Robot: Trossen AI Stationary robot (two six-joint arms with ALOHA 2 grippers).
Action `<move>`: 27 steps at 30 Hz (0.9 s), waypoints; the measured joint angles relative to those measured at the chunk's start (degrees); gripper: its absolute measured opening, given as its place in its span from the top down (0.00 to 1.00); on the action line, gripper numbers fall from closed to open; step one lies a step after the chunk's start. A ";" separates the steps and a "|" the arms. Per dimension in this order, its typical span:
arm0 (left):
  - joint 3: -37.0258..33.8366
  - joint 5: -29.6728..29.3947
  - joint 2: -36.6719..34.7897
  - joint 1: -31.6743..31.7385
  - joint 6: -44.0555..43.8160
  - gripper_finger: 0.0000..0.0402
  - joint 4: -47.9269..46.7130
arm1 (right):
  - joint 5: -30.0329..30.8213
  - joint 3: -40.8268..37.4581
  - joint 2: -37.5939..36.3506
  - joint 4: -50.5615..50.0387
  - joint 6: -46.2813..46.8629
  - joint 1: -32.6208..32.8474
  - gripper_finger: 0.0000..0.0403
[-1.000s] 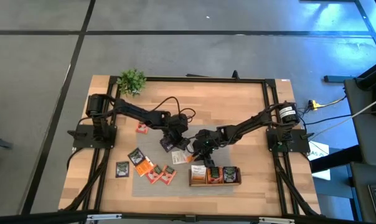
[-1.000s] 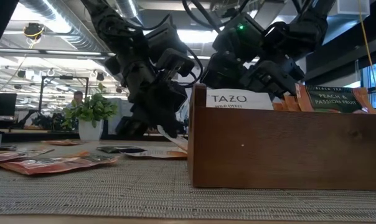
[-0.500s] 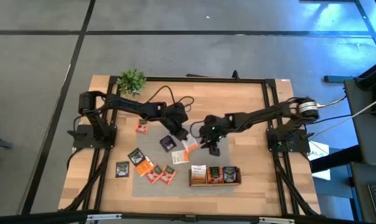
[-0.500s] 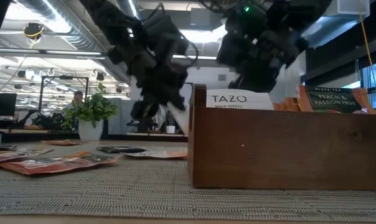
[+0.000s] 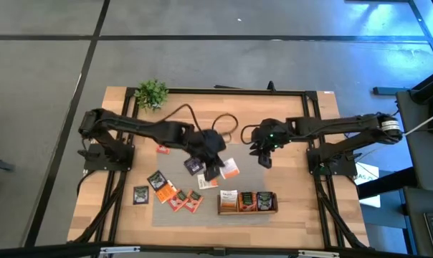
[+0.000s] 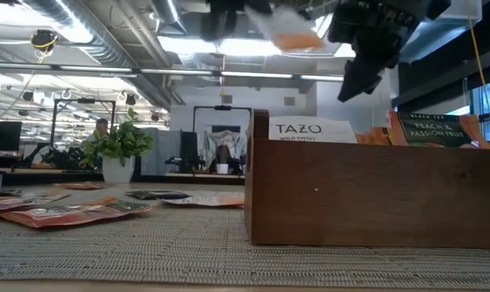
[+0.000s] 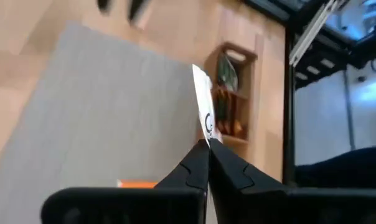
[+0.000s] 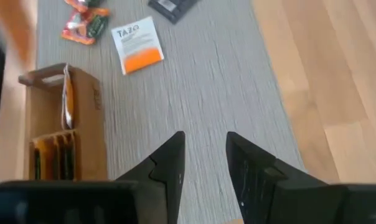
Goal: Pick & Place Tea
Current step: Put the top orange tea bag into the left compartment of the wooden organizer
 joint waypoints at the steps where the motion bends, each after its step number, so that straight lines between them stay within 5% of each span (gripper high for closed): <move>1: 2.18 -0.55 1.07 -1.27 -0.88 0.99 -1.29 | -0.01 0.00 -0.52 -0.33 -0.02 0.01 0.70; 11: 12.05 -2.84 12.89 -10.81 -3.20 0.99 -4.79 | -0.08 -0.01 0.82 -0.77 1.51 2.58 0.70; 27: 12.42 -5.61 19.96 -11.89 3.05 0.99 -6.24 | 0.78 0.00 7.99 -0.37 2.13 7.95 0.70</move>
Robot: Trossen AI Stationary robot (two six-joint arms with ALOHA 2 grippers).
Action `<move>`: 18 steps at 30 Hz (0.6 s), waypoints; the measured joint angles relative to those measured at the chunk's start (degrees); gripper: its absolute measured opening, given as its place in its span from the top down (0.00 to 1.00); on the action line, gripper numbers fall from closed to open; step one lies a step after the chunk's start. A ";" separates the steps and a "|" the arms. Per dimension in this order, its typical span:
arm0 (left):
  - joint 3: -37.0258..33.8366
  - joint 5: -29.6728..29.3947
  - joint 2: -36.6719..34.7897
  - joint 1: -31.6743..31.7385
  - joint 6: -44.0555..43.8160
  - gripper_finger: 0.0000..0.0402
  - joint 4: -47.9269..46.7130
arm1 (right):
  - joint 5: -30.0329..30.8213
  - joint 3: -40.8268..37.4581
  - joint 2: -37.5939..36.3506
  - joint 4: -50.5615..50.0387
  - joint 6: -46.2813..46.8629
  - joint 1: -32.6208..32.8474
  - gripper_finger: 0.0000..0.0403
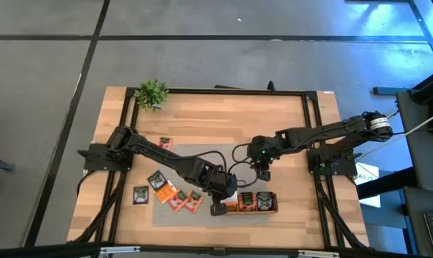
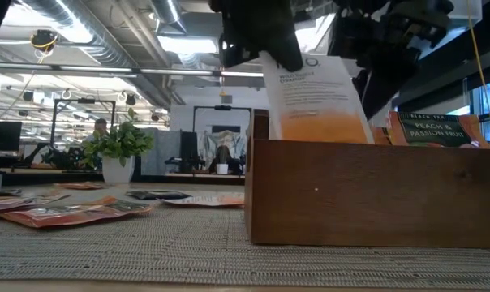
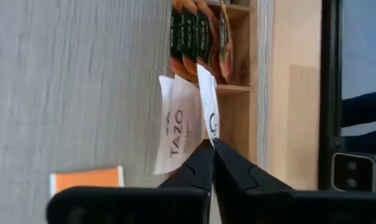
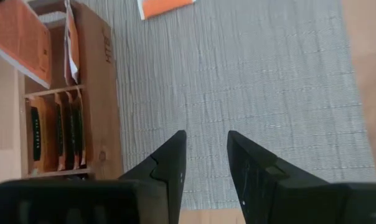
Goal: Pick & Place Tea
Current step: Put the top orange tea bag into the left compartment of the wooden organizer
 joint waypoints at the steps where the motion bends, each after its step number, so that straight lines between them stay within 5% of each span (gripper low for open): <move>1: 0.00 -0.51 0.00 0.04 0.86 0.99 0.08 | 0.04 0.00 0.36 -0.05 0.31 0.20 0.70; 18: 0.02 1.79 1.09 0.61 3.70 0.99 -0.35 | 0.22 0.00 1.75 0.94 -0.73 0.46 0.70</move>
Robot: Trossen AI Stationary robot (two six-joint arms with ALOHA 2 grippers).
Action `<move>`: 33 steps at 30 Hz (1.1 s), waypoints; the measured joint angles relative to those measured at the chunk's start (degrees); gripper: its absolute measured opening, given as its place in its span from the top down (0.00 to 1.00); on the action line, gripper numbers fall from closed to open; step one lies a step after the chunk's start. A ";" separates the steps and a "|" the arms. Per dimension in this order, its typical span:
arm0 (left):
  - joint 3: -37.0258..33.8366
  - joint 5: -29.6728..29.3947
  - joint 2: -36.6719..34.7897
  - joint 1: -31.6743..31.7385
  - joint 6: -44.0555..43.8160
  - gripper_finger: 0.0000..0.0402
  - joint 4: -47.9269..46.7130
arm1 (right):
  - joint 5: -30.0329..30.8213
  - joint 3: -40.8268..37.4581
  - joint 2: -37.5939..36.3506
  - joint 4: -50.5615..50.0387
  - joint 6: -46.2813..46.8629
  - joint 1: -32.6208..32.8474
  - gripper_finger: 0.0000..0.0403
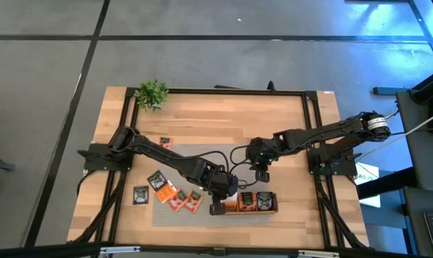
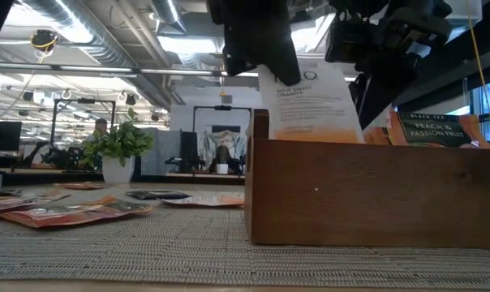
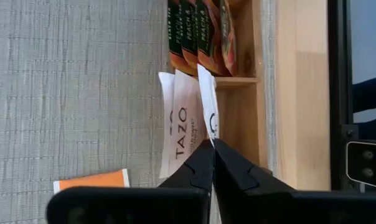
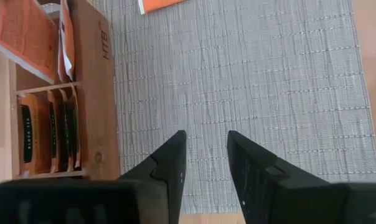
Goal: Pick & Place Tea
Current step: Put the top orange tea bag into the left compartment of the wooden organizer, then put the right orange tea bag into the left compartment of the wooden organizer
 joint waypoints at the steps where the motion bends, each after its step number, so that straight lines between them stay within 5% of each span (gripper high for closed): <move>1: 0.00 -0.05 0.00 0.03 0.00 0.99 -0.02 | -0.02 0.00 0.00 -0.02 0.00 0.00 0.70; 15: 0.00 -0.13 0.00 0.03 0.13 0.97 -0.04 | -0.02 0.00 0.00 -0.04 -0.17 -0.02 0.70; 33: -0.04 -0.13 -4.45 1.83 -4.40 0.80 -3.98 | -0.07 0.00 -0.02 0.09 -0.16 -0.02 0.70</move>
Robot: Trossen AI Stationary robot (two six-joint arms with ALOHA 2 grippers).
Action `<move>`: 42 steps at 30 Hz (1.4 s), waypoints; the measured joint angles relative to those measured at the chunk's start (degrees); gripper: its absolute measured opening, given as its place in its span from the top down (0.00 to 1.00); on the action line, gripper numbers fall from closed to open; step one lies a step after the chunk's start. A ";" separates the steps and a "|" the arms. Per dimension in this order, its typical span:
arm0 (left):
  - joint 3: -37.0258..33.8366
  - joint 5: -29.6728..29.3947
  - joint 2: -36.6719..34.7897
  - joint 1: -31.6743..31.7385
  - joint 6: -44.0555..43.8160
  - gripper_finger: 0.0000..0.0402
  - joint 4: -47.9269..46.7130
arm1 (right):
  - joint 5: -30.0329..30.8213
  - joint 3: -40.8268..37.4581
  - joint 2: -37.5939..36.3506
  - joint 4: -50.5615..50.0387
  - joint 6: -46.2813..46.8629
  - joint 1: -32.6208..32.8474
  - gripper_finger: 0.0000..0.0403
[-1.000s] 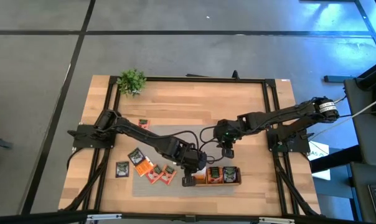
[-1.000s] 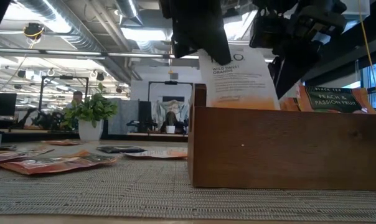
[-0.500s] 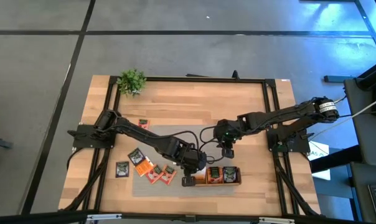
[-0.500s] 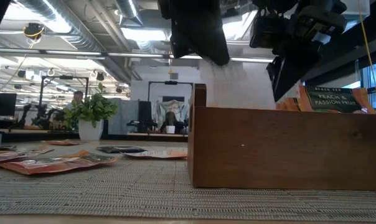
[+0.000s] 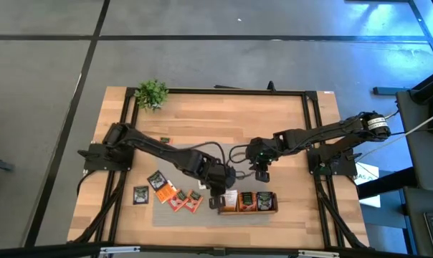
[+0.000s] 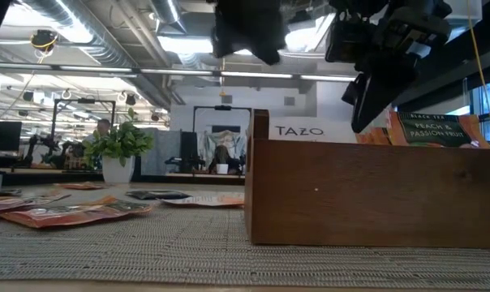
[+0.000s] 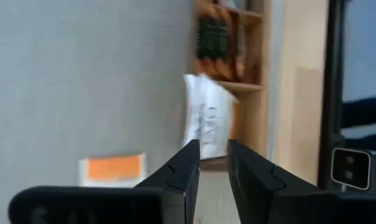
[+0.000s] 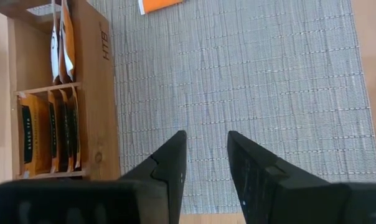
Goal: Pick & Place Tea
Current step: Put the right orange tea bag into the left compartment of the wooden organizer
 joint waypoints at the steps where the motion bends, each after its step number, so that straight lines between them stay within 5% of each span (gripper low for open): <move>1: 0.00 -0.43 -0.87 0.20 -0.37 0.80 -1.31 | -0.01 0.00 0.00 0.07 -0.01 0.00 0.70; 6: 0.00 -6.57 -5.24 -0.22 -1.17 0.81 -5.49 | -0.13 0.00 0.00 1.57 -0.01 0.00 0.70; 13: -0.08 -8.08 -8.56 -0.70 -2.45 0.81 -6.98 | -0.13 0.00 -0.04 3.94 -0.20 -0.02 0.70; 17: -7.45 -10.16 -13.51 -0.40 -7.82 0.81 -5.35 | -0.11 0.00 -0.04 5.19 -0.44 -0.02 0.70; 26: -40.81 -12.36 -32.44 -2.78 -24.15 0.81 32.13 | -0.09 0.00 -0.04 12.75 -3.11 -0.02 0.70; 32: -54.69 -16.68 -33.95 -4.98 -37.37 0.81 53.55 | -0.08 0.00 -0.04 25.53 -6.28 -0.02 0.70; 42: -59.10 -19.78 -29.70 -5.51 -48.78 0.81 54.81 | -0.04 0.07 6.26 36.55 -10.50 -0.02 0.70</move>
